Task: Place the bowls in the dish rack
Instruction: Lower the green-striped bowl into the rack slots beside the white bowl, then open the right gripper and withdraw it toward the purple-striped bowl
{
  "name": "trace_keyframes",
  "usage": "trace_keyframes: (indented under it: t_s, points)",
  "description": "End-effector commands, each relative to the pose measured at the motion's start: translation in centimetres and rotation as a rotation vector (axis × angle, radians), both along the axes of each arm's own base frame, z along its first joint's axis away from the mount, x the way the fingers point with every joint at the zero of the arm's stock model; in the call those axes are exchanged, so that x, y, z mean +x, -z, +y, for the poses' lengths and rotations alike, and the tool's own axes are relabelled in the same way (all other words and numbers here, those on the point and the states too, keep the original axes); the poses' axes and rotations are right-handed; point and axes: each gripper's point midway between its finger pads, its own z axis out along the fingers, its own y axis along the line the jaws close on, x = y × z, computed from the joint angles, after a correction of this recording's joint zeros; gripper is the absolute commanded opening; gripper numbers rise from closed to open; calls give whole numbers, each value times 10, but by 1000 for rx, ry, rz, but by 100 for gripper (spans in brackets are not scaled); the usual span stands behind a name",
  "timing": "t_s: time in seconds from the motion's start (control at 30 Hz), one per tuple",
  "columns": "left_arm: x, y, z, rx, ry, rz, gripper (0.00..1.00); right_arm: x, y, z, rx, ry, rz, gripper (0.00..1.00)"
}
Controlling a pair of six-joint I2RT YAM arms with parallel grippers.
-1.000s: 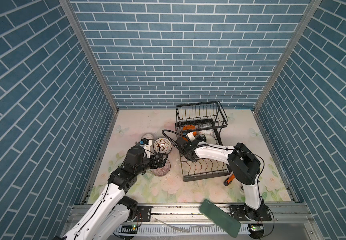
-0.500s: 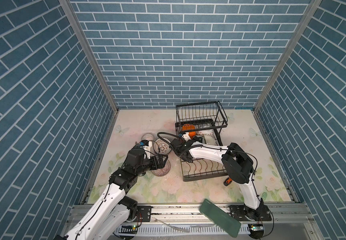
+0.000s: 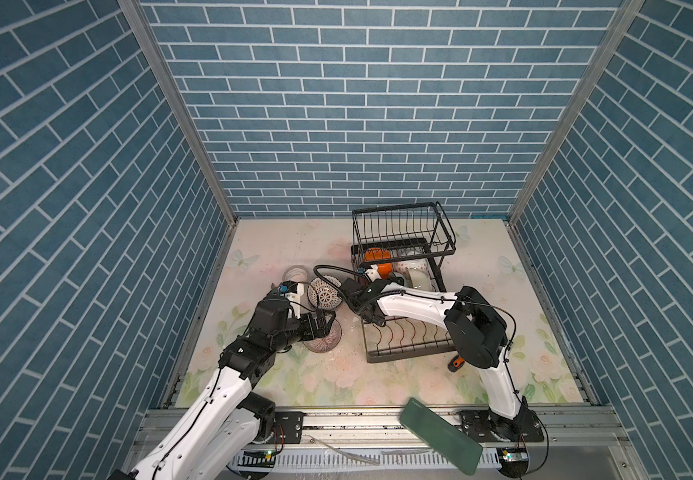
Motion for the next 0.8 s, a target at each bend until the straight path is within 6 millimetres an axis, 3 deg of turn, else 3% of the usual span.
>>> trace_keyframes:
  t_s: [0.0,0.27,0.43,0.77]
  points:
    - [0,7,5,10,-19,12,100,-7,15,8,64,8,66,25]
    - [0,11,8,21,-31,24,100,-8,6,8,96,8,65,51]
    - [0,16,10,29,-40,35,100,-10,-5,10,143,1,67,63]
    - [0,22,11,36,-45,48,100,-16,-37,17,245,-49,60,71]
